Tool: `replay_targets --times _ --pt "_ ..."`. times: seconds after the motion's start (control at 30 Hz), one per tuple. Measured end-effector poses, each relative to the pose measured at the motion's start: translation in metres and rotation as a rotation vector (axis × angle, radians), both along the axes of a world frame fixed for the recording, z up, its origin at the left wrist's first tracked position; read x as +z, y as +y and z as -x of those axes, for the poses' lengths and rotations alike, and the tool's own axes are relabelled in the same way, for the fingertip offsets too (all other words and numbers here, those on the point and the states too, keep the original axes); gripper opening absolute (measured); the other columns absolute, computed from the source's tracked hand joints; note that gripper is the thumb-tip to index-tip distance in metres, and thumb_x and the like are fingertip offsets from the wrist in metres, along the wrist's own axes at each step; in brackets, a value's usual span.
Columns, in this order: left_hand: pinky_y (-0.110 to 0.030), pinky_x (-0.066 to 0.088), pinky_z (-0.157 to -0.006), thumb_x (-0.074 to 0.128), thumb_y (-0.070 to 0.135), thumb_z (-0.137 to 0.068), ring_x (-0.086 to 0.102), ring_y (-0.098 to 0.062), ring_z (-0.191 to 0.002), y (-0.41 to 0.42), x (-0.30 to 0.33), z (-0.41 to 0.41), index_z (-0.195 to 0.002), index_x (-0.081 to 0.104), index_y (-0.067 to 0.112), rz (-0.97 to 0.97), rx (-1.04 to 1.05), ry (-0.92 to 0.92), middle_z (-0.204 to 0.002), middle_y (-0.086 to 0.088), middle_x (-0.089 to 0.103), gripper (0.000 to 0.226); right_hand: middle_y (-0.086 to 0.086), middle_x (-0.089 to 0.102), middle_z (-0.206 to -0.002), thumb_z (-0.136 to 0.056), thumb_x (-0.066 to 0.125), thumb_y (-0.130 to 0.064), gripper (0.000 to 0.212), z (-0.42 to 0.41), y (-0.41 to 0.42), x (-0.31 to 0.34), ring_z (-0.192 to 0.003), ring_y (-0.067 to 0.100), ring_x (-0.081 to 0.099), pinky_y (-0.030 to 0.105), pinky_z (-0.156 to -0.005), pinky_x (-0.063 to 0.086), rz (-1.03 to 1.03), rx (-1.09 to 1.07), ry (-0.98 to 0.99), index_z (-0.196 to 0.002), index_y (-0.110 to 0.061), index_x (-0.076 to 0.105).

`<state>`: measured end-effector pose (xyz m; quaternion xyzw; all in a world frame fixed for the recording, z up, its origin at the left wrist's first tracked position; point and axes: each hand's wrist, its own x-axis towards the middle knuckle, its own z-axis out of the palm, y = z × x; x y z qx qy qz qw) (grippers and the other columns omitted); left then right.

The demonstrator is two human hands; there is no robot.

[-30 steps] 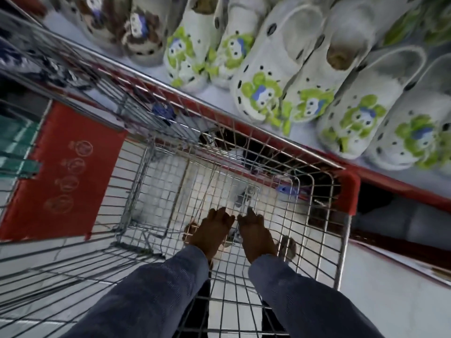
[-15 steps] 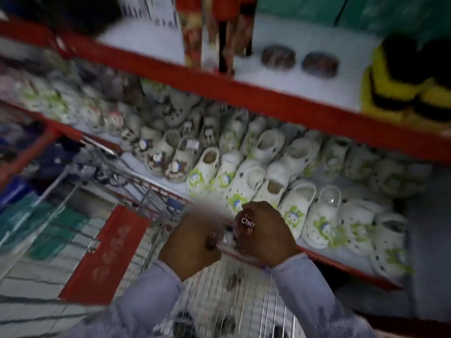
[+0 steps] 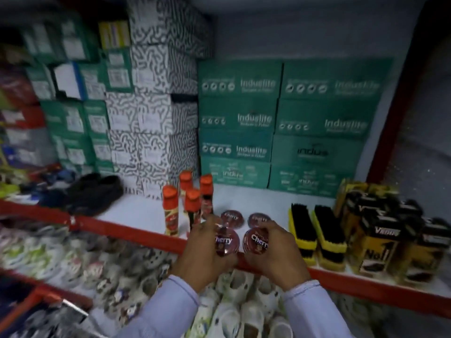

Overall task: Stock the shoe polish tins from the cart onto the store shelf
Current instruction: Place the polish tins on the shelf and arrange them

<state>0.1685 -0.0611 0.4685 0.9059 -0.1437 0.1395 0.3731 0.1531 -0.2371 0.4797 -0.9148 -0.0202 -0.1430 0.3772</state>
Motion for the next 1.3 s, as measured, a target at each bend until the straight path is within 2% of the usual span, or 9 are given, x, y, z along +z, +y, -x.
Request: replay_targets --times 0.07,0.17,0.3,0.4,0.47,0.57,0.67,0.93,1.3 --pt "-0.005 0.043 -0.057 0.084 0.023 -0.057 0.062 -0.003 -0.076 -0.010 0.003 -0.026 -0.105 0.042 0.028 0.034 0.027 0.009 -0.092 0.006 0.065 0.064 -0.003 0.054 -0.093 -0.050 0.083 -0.040 0.061 -0.019 -0.003 0.002 -0.091 0.018 0.060 0.028 -0.085 0.049 0.018 -0.026 0.025 -0.105 -0.022 0.064" --pt "-0.019 0.037 -0.060 0.085 0.023 -0.062 0.060 -0.014 -0.081 -0.021 0.002 -0.053 -0.104 0.038 0.022 0.000 0.087 0.040 -0.093 0.002 0.060 0.063 -0.001 0.060 -0.091 -0.056 0.067 -0.037 0.037 -0.047 -0.008 -0.009 -0.095 0.025 0.063 0.030 -0.080 0.054 0.105 -0.069 0.096 -0.091 -0.027 0.061" --pt "-0.030 0.053 -0.078 0.082 0.029 -0.069 0.068 -0.027 -0.097 -0.029 -0.013 -0.076 -0.113 0.037 0.013 -0.054 0.071 0.154 -0.105 -0.007 0.067 0.066 0.005 0.065 -0.121 -0.069 0.063 -0.039 0.049 -0.072 -0.012 -0.024 -0.111 0.026 0.063 0.032 -0.096 0.052 0.099 -0.065 0.199 -0.117 -0.027 0.061" --pt "-0.035 0.053 -0.084 0.078 0.034 -0.071 0.065 -0.032 -0.106 -0.029 -0.017 -0.082 -0.128 0.036 0.004 -0.166 0.047 0.182 -0.112 -0.014 0.066 0.077 0.007 0.058 -0.135 -0.074 0.067 -0.037 0.059 -0.075 -0.015 -0.028 -0.121 0.027 0.058 0.031 -0.103 0.047 0.113 -0.042 0.234 -0.131 -0.027 0.054" --pt "-0.036 0.055 -0.088 0.078 0.036 -0.069 0.064 -0.031 -0.109 -0.028 -0.015 -0.087 -0.126 0.045 0.008 -0.207 0.029 0.170 -0.115 -0.013 0.067 0.071 0.009 0.063 -0.127 -0.070 0.070 -0.034 0.054 -0.079 -0.018 -0.027 -0.114 0.028 0.062 0.032 -0.097 0.051 0.142 -0.025 0.231 -0.122 -0.024 0.061" --pt "-0.035 0.056 -0.085 0.074 0.034 -0.074 0.068 -0.029 -0.101 -0.031 -0.008 -0.101 -0.105 0.063 0.013 -0.210 0.030 0.087 -0.106 -0.010 0.073 0.039 0.009 0.075 -0.101 -0.065 0.071 -0.028 0.034 -0.096 -0.023 -0.018 -0.096 0.028 0.069 0.038 -0.082 0.058 0.142 -0.051 0.109 -0.096 -0.014 0.071" --pt "-0.038 0.056 -0.081 0.066 0.029 -0.082 0.069 -0.034 -0.097 -0.038 -0.002 -0.117 -0.092 0.071 0.010 -0.250 0.042 0.037 -0.098 -0.014 0.075 0.022 0.012 0.075 -0.102 -0.076 0.063 -0.020 0.022 -0.114 -0.022 -0.012 -0.099 0.032 0.068 0.042 -0.086 0.057 0.054 -0.087 0.062 -0.093 -0.010 0.075" --pt "-0.034 0.053 -0.084 0.068 0.030 -0.087 0.066 -0.032 -0.104 -0.044 -0.009 -0.143 -0.102 0.078 0.022 -0.280 0.040 0.063 -0.105 -0.013 0.073 0.020 0.011 0.078 -0.086 -0.071 0.067 -0.013 0.017 -0.140 -0.024 -0.021 -0.087 0.031 0.071 0.032 -0.075 0.058 0.125 -0.049 0.130 -0.079 -0.021 0.080" --pt "-0.027 0.050 -0.083 0.070 0.024 -0.086 0.069 -0.028 -0.099 -0.042 -0.004 -0.132 -0.099 0.080 0.024 -0.194 -0.010 0.028 -0.101 -0.012 0.077 0.017 0.006 0.078 -0.089 -0.074 0.068 -0.014 0.016 -0.128 -0.025 -0.019 -0.087 0.028 0.071 0.041 -0.080 0.059 0.121 -0.023 0.059 -0.079 -0.025 0.079"
